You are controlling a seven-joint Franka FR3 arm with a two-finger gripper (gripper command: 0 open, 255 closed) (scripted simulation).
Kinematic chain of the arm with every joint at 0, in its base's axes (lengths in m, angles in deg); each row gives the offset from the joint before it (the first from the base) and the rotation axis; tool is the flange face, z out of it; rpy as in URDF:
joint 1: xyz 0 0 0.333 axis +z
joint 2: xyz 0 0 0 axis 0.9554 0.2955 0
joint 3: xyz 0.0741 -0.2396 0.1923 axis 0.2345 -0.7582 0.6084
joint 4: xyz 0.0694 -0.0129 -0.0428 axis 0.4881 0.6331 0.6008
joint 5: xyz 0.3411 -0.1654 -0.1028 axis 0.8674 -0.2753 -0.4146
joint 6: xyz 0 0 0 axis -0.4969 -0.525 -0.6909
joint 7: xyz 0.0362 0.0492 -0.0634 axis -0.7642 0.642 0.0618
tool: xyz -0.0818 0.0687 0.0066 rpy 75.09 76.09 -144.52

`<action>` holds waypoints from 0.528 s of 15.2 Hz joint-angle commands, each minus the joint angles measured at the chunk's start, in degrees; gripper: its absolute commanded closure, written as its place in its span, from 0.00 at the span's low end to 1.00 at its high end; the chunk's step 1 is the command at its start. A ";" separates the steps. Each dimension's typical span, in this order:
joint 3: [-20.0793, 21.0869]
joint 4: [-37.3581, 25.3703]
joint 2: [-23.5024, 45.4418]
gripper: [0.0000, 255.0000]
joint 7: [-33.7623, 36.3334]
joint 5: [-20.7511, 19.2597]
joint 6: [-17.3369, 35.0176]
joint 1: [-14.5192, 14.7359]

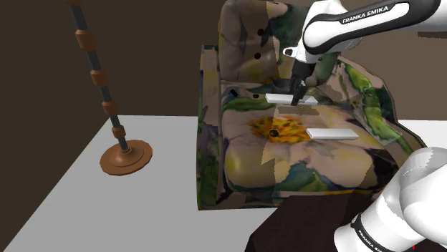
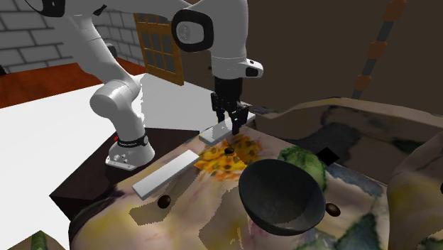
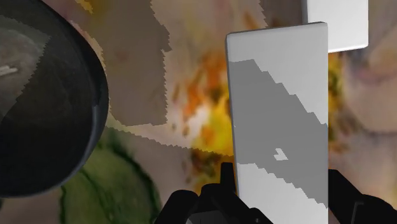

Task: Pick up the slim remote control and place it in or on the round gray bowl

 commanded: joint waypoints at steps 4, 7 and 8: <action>0.38 -2.97 -1.00 1.00 0.02 -0.06 -3.95 0.01; 0.62 -4.93 -1.40 1.00 0.04 -0.03 -6.30 0.07; 0.70 -5.61 -1.51 1.00 0.04 -0.01 -7.08 0.09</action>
